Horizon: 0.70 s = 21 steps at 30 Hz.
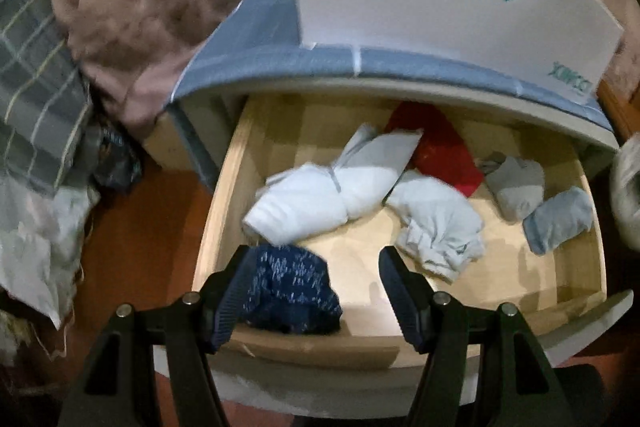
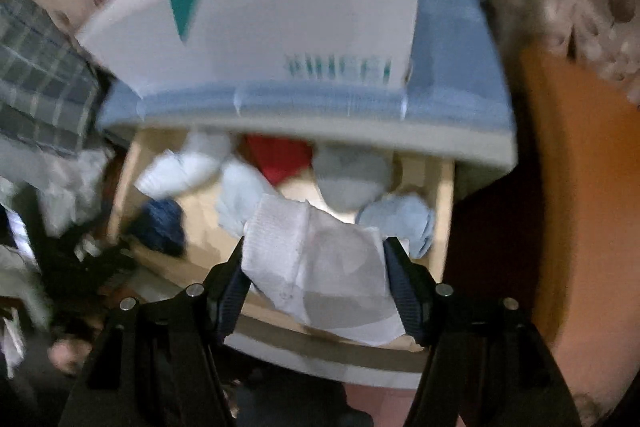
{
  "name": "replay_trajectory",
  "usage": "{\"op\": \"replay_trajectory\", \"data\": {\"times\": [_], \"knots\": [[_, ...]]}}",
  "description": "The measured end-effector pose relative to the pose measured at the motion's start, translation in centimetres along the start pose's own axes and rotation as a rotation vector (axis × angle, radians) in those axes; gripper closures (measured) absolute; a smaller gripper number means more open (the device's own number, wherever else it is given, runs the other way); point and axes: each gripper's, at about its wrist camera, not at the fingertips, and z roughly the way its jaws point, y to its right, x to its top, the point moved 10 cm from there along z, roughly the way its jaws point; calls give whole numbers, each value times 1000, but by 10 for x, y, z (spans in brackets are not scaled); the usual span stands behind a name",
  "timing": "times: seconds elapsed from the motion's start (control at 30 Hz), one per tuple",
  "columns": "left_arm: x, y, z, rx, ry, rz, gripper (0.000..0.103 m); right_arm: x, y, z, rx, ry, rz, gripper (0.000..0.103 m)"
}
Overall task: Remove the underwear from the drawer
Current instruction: 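Carry the white sock into the white box and open right tool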
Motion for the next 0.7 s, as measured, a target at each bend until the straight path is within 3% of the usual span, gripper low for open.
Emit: {"op": "replay_trajectory", "data": {"times": [0.23, 0.37, 0.57, 0.7], "knots": [[-5, -6, 10, 17, -44, -38, 37, 83, -18, -95, 22, 201, -30, 42], [-5, -3, 8, 39, -31, -13, 37, 137, -33, -116, 11, 274, -66, 42], [-4, -3, 7, 50, -23, -3, 37, 199, -44, -75, -50, 227, -89, 42], [-4, -8, 6, 33, -23, -34, 37, 214, -42, -30, -70, 148, -71, 42]]}}
